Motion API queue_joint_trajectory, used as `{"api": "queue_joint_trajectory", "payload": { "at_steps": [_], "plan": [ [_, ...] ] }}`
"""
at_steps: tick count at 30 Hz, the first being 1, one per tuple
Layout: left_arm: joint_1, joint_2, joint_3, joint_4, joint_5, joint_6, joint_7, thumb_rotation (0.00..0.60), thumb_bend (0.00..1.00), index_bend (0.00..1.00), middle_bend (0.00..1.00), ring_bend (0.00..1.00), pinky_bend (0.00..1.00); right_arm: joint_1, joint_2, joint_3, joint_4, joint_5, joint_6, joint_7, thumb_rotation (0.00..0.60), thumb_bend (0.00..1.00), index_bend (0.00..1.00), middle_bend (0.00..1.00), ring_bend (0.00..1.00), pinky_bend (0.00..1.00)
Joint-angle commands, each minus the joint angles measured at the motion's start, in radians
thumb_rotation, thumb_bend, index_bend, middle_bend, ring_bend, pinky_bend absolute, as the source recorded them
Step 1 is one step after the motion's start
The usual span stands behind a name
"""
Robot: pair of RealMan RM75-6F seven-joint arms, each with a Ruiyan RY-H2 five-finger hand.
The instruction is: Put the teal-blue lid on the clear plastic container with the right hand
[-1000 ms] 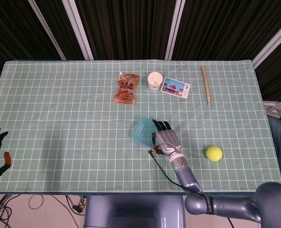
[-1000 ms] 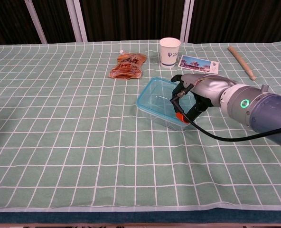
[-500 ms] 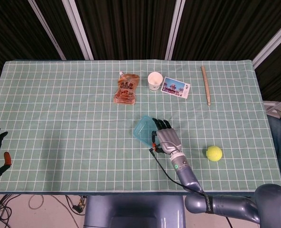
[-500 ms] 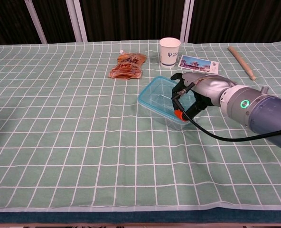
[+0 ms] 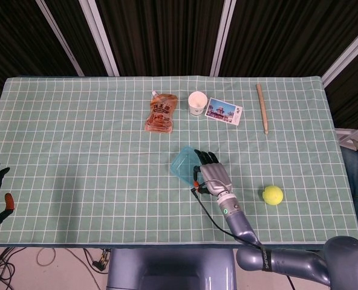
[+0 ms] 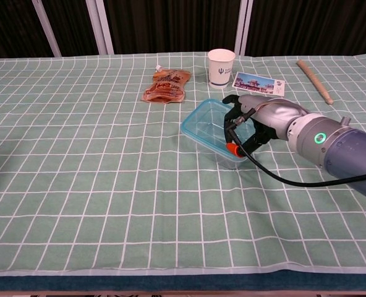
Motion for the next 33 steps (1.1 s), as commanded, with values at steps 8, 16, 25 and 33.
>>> {"api": "queue_joint_trajectory", "payload": {
  "at_steps": [8,16,25,33],
  "plan": [
    [0.0,-0.001,-0.001,0.001,-0.002,0.0,0.002,0.6,0.64,0.11,0.0,0.0,0.0,-0.013,-0.012,0.002,0.029,-0.034,-0.01,0.04,0.6,0.45,0.73,0.06,0.0,0.0],
    [0.0,-0.002,0.0,0.002,-0.001,0.0,0.002,0.6,0.64,0.11,0.0,0.0,0.0,-0.02,-0.017,0.006,0.043,-0.049,-0.018,0.061,0.6,0.45,0.73,0.06,0.0,0.0],
    [0.0,-0.001,0.0,0.001,-0.001,0.0,0.002,0.6,0.64,0.11,0.0,0.0,0.0,-0.017,0.01,0.042,0.005,-0.062,-0.003,0.06,0.6,0.45,0.64,0.05,0.0,0.0],
    [0.0,0.001,0.0,0.0,0.0,-0.001,-0.002,0.6,0.64,0.11,0.0,0.0,0.0,-0.02,0.099,0.123,-0.13,-0.018,0.033,0.049,0.6,0.36,0.16,0.0,0.0,0.0]
  ]
}}
